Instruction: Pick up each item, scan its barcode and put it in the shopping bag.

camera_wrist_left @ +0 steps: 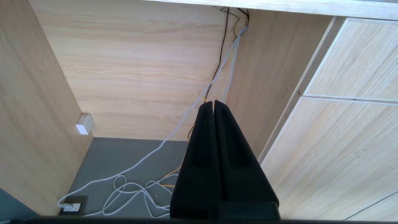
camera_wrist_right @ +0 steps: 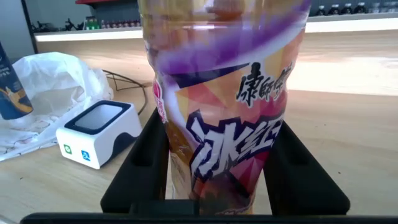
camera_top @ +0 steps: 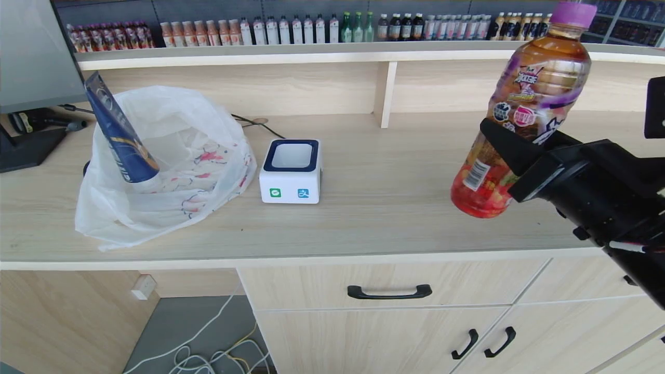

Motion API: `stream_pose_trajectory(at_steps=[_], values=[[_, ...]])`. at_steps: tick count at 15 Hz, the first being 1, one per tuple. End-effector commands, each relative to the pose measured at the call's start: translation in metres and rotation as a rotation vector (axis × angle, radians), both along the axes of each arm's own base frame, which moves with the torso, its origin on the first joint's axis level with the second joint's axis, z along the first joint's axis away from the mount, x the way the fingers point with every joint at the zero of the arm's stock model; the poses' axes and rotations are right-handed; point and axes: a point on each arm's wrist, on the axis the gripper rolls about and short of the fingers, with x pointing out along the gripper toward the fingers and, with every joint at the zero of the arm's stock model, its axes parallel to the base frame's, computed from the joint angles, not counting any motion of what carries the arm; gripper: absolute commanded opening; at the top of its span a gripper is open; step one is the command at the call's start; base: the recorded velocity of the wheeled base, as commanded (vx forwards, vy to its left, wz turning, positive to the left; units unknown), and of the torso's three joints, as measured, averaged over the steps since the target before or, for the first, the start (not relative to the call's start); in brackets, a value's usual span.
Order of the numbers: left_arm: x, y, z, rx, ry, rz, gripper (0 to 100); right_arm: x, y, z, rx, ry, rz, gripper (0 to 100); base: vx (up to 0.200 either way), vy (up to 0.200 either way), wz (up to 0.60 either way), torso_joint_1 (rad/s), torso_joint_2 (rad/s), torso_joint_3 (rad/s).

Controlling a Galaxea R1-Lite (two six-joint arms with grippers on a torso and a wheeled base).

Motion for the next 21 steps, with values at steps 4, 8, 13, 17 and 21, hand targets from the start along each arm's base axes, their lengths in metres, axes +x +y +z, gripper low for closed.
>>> stream_pose_trajectory(at_steps=[4, 8, 13, 17, 21], values=[[0.000, 0.000, 0.000, -0.001, 0.000, 0.000, 0, -0.054, -0.024, -0.017, -0.016, 0.019, 0.051, 0, 0.000, 0.000, 0.00, 0.000, 0.00, 0.000], [0.000, 0.000, 0.000, -0.001, 0.000, 0.000, 0, -0.069, -0.012, -0.007, 0.029, 0.009, 0.200, 0, 0.000, 0.000, 0.00, 0.000, 0.00, 0.000], [0.000, 0.000, 0.000, -0.001, 0.000, 0.000, 0, -0.073, -0.006, -0.002, 0.053, 0.103, 0.552, 0, 0.000, 0.000, 0.00, 0.000, 0.00, 0.000], [0.000, 0.000, 0.000, -0.001, 0.000, 0.000, 0, -0.069, 0.002, -0.004, 0.120, 0.204, 0.702, 0, 0.000, 0.000, 0.00, 0.000, 0.00, 0.000], [0.000, 0.000, 0.000, -0.001, 0.000, 0.000, 0, -0.065, 0.014, 0.011, 0.247, 0.266, 0.801, 0, 0.000, 0.000, 0.00, 0.000, 0.00, 0.000]])
